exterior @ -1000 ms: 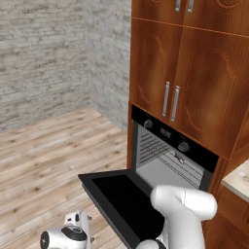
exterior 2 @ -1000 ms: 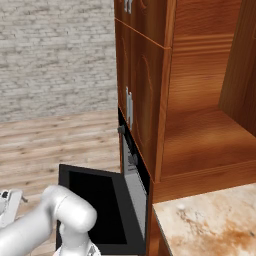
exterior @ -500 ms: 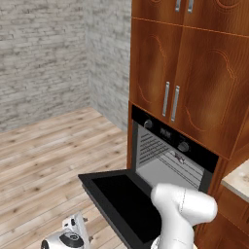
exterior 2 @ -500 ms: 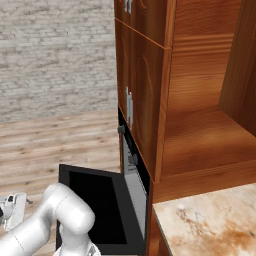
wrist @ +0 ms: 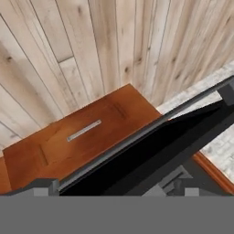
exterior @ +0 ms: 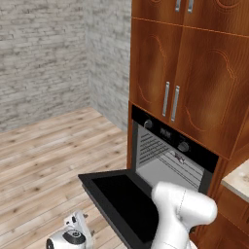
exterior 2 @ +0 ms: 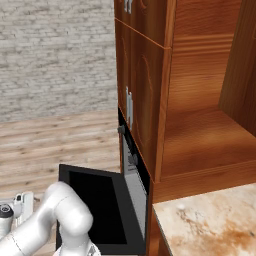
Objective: Place the fish on the rack of the oven, and slide the rack back inside. Close the oven door.
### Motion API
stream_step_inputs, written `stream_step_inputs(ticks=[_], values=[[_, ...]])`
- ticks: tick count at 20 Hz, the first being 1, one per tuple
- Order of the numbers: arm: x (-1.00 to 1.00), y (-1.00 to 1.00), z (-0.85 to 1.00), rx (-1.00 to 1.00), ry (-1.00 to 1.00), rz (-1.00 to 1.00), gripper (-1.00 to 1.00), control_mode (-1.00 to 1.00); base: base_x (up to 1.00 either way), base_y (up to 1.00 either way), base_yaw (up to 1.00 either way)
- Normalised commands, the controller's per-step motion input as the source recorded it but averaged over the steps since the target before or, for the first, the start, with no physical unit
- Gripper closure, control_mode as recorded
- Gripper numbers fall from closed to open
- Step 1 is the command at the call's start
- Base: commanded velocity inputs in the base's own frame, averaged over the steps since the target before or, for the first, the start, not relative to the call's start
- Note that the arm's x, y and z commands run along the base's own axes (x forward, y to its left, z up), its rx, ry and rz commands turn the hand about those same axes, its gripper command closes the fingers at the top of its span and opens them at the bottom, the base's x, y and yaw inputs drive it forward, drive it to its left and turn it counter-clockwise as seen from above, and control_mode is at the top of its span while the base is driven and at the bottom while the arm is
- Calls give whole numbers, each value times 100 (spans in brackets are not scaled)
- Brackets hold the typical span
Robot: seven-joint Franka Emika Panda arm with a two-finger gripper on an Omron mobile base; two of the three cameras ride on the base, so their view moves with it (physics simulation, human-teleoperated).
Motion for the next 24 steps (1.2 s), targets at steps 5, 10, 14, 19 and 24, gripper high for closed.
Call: stream_step_inputs(ticks=[5,10,14,19,24], values=[[64,0,-48,-6,0,1,-100,-100,0,0,0],[57,11,-77,-9,0,2,-100,-100,0,0,0],[58,20,-86,-10,0,2,-100,-100,0,0,0],[55,18,-86,-11,0,2,-100,-100,0,0,0],[44,11,-100,-16,-4,3,-100,-100,0,0,0]])
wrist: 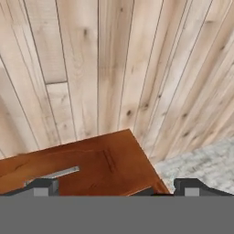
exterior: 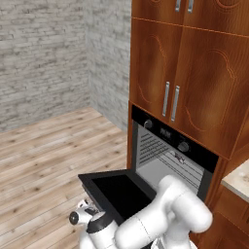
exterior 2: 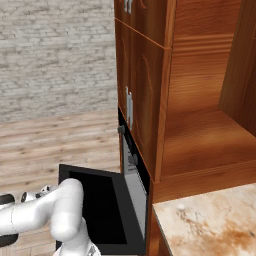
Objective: Place the fish on the rack of the oven, and slide the rack back inside. Close the oven door.
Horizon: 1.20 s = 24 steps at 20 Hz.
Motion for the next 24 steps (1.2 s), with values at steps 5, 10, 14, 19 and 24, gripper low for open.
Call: stream_step_inputs(ticks=[5,10,14,19,24], values=[[19,-5,-100,-25,-8,3,-100,-100,0,0,0],[0,-62,-90,-33,-5,0,-100,-100,0,0,0],[-18,-99,-21,-30,-24,0,-100,-100,0,0,0],[-49,-100,1,-20,-39,-6,-100,-100,0,0,0],[-53,-100,14,-14,-34,-10,-100,-100,0,0,0]])
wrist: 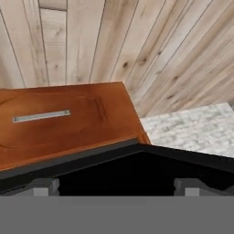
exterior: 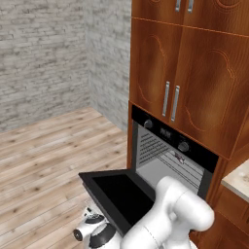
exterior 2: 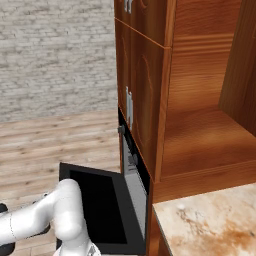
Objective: Place the fish on the rack of the oven, and slide the rack back inside. Close the oven door.
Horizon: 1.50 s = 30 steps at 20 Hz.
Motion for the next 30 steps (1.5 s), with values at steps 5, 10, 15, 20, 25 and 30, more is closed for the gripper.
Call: stream_step_inputs(ticks=[5,10,15,20,25,30], values=[[-20,-100,26,-11,-22,-13,-100,-100,0,0,0],[0,-100,62,-3,-15,-17,-100,-100,0,0,0],[7,-100,77,0,-13,-21,-100,-100,0,0,0],[0,-100,61,-1,-10,-25,-100,-100,0,0,0],[0,-100,60,-3,-7,-26,-100,-100,0,0,0],[4,-100,68,-7,-6,-25,-100,-100,0,0,0]])
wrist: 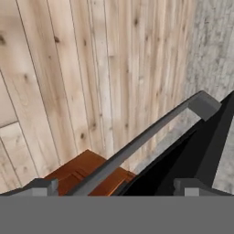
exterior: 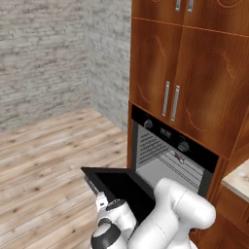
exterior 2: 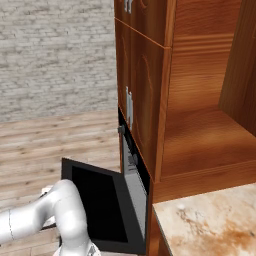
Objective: Place the fish on the rack of the oven, and slide the rack back inside. Close the oven door.
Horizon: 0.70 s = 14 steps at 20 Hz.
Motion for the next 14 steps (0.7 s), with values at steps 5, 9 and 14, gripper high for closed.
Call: stream_step_inputs(ticks=[5,9,14], values=[[11,-100,70,-10,-12,-25,-100,-100,0,0,0],[20,-97,53,-19,-22,-26,-100,-100,0,0,0],[24,-79,20,-35,-25,-30,-100,-100,0,0,0]])
